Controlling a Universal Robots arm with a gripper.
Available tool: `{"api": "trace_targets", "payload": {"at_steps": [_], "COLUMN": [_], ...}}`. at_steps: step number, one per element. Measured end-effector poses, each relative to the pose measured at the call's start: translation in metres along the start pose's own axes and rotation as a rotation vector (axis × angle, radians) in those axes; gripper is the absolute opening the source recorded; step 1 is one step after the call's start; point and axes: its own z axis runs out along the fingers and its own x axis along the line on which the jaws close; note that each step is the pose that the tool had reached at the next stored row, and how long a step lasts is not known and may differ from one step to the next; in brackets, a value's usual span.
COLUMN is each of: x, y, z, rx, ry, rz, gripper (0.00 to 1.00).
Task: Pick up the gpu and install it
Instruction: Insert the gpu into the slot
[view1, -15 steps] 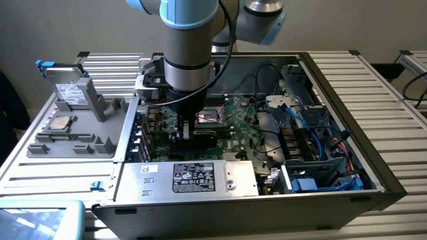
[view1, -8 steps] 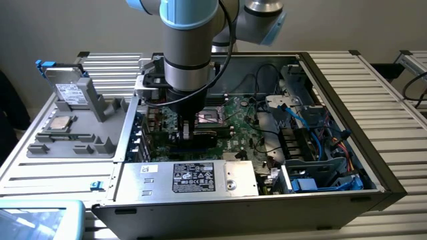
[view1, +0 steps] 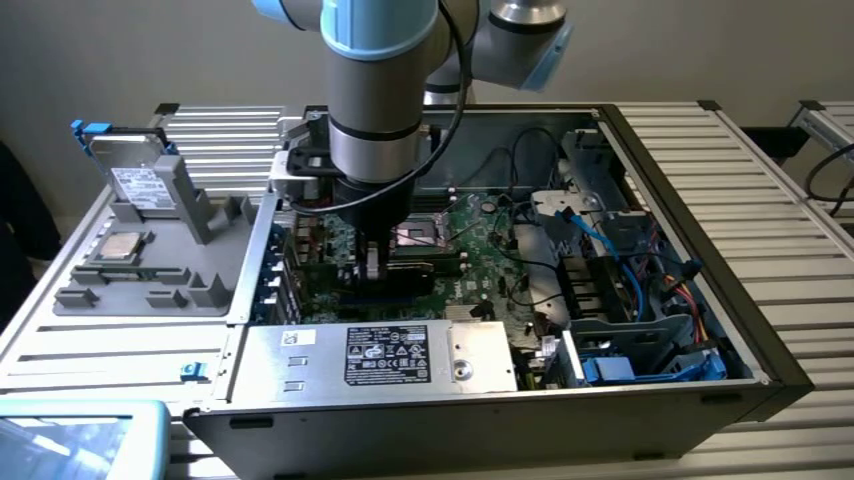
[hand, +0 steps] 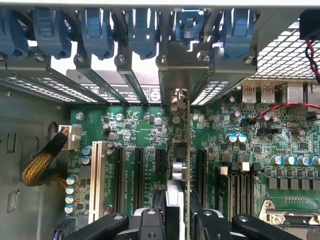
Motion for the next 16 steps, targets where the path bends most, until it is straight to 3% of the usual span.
{"api": "trace_targets", "payload": {"at_steps": [16], "x": [-0.0002], "y": [0.0020], "z": [0.0024], "rx": [0.0003], "ry": [0.0002], "rz": [0.000], "gripper": [0.29]}}
